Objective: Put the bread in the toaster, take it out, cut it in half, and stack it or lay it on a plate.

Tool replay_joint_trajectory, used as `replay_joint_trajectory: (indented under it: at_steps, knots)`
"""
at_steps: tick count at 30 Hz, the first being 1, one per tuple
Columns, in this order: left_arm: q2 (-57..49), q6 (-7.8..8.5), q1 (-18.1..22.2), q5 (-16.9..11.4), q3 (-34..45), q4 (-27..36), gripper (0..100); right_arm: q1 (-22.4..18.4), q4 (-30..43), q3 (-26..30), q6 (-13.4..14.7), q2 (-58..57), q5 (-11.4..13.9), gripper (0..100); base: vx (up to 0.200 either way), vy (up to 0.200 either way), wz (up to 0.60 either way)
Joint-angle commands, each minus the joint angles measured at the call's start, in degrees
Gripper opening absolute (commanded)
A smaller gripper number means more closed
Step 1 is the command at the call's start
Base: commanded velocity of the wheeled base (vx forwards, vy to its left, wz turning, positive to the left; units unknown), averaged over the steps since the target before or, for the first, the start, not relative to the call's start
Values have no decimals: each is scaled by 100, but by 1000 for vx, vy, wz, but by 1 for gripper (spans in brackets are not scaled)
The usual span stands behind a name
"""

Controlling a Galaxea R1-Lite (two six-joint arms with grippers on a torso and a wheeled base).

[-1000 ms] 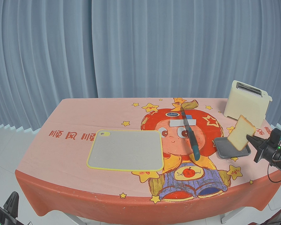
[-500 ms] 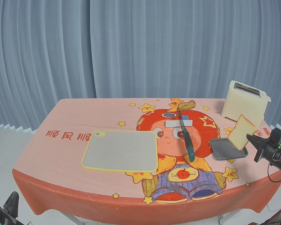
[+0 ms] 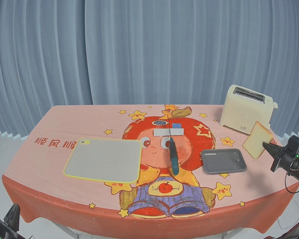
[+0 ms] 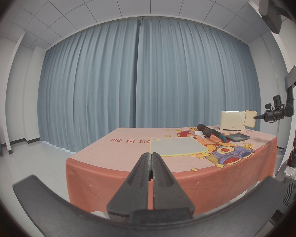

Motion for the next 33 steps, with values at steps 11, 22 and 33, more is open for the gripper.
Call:
replay_joint_trajectory:
  at_steps: [11,22,33]
  knots:
    - [7,-4,4,-9,101,-3,0,-10,-1,26,-21,2,0,0,0,-200,0]
    - [7,5,4,-9,101,-3,0,-1,-1,18,-21,2,0,0,0,-109,0]
    - [7,13,-5,-9,101,-3,0,-10,-1,26,-21,2,0,0,0,0,0]
